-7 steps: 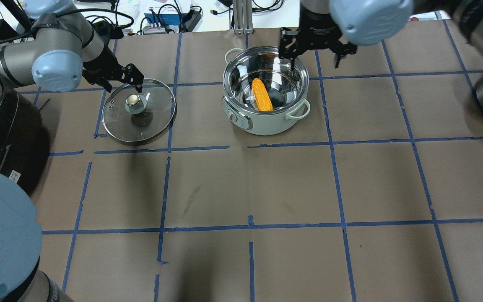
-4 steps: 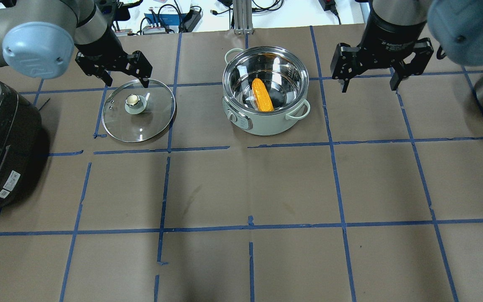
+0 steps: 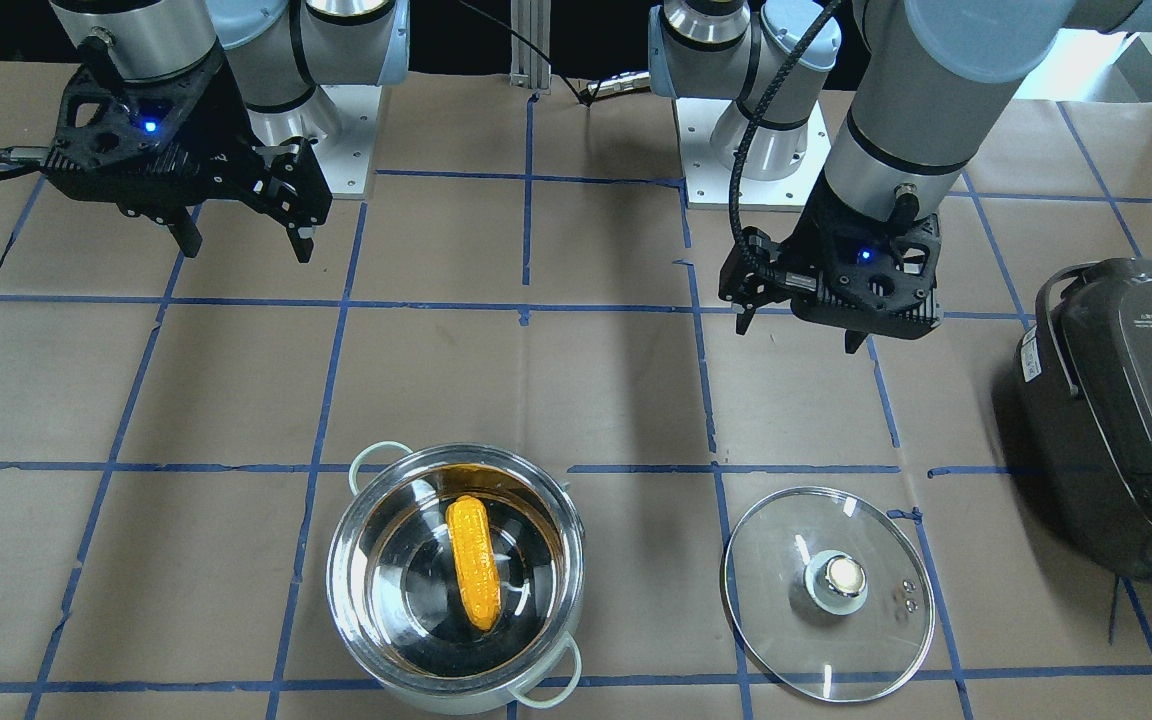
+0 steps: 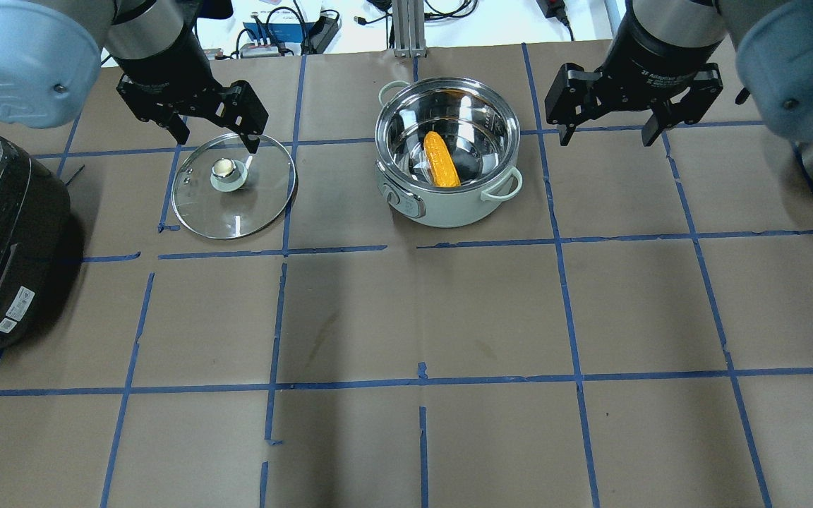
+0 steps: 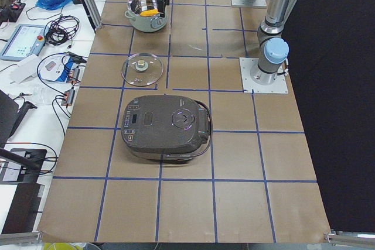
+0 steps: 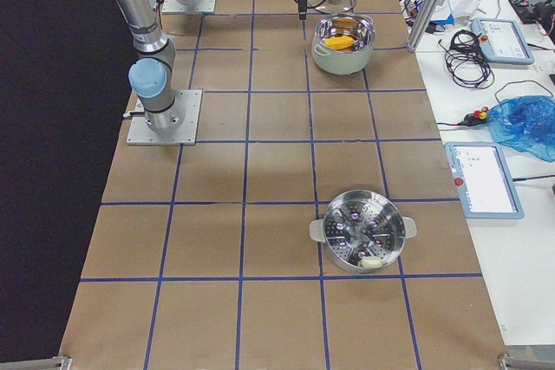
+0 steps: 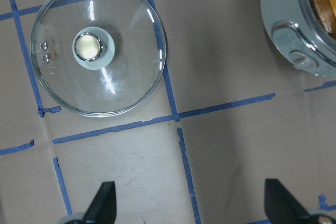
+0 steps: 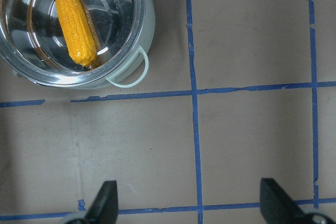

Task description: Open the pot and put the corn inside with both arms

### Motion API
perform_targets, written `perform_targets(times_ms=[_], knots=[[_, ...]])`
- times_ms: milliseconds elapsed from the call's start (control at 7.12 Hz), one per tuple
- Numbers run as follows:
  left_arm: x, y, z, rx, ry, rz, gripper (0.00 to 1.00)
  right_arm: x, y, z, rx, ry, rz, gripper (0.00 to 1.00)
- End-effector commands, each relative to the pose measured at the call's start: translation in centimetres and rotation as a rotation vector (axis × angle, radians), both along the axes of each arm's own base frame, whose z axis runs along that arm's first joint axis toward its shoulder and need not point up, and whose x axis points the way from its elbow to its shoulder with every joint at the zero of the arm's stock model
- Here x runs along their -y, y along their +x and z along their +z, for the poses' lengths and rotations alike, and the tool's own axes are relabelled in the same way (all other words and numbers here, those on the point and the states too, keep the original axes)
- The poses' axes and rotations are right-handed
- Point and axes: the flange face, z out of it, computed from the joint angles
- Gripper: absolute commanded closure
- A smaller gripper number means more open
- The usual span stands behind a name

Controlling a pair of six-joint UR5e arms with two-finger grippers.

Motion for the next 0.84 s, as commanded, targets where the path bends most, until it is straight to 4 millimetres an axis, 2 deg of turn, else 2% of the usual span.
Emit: perform_targets(times_ms=[0, 140, 702], knots=[[-0.05, 0.09, 0.02, 0.000, 0.001, 0.001, 0.00, -0.19, 0.18, 0.43, 0.000, -0.002, -0.023, 0.04], [0.00, 0.17, 0.17, 0.000, -0.002, 0.003, 0.00, -0.18, 0.11, 0.35, -0.001, -0.001, -0.023, 0.01], [-0.83, 0.84, 0.83, 0.008, 0.015, 0.018, 0.00, 0.09, 0.15, -0.09, 0.002, 0.007, -0.020, 0.00]])
